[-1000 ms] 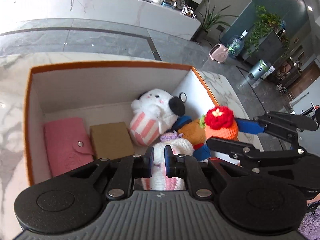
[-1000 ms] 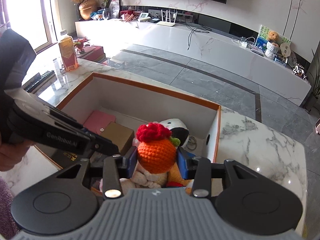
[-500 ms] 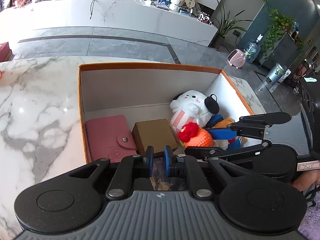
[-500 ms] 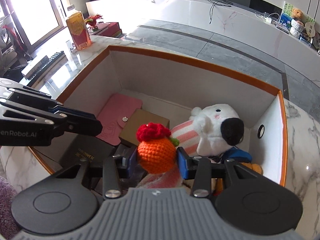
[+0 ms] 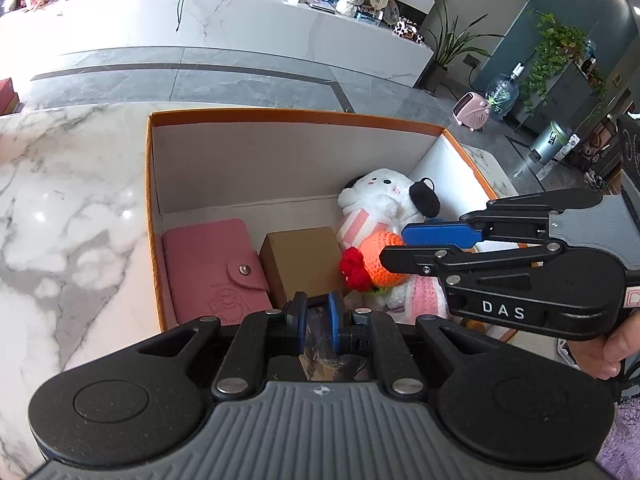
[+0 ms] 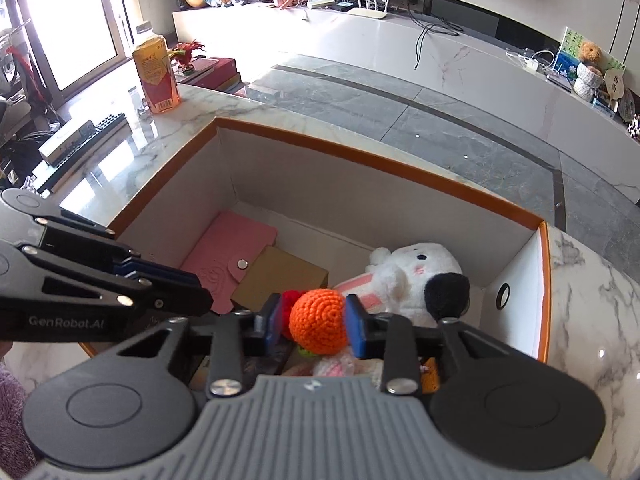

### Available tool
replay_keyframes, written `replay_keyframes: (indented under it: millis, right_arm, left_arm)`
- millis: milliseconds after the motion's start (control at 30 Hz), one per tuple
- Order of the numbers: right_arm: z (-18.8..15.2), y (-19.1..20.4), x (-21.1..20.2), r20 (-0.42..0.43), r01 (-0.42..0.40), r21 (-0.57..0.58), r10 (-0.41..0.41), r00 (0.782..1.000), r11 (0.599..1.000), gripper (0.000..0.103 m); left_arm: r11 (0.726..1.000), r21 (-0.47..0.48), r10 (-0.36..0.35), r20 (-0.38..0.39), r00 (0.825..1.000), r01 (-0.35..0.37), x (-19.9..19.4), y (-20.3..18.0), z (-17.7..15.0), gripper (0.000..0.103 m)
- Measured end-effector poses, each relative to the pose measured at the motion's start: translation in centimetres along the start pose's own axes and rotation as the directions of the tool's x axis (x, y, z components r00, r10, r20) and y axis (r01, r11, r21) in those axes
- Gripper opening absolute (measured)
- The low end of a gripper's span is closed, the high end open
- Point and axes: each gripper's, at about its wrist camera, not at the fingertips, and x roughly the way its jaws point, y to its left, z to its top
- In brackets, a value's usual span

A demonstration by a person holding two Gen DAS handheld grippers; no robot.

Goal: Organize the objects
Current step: 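Lower the orange crocheted fruit into the box and open the right tool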

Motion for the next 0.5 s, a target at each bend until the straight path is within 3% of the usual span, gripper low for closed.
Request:
replay_keyframes:
  millis: [200, 500]
  right_arm:
    - [-0.2, -0.7, 0.3, -0.029, 0.007, 0.027, -0.007, 1.000, 1.000, 0.018]
    - [0.0, 0.5, 0.5, -0.057, 0.036, -0.060, -0.040, 0.998, 0.998, 0.018]
  left_arm:
    - [1.000, -0.002, 0.013, -0.014, 1.000, -0.013, 0.1, 0.5, -0.2, 0.013]
    - [1.000, 0.011, 0.011, -0.015, 1.000, -0.011, -0.3, -0.2, -0.4, 0.013]
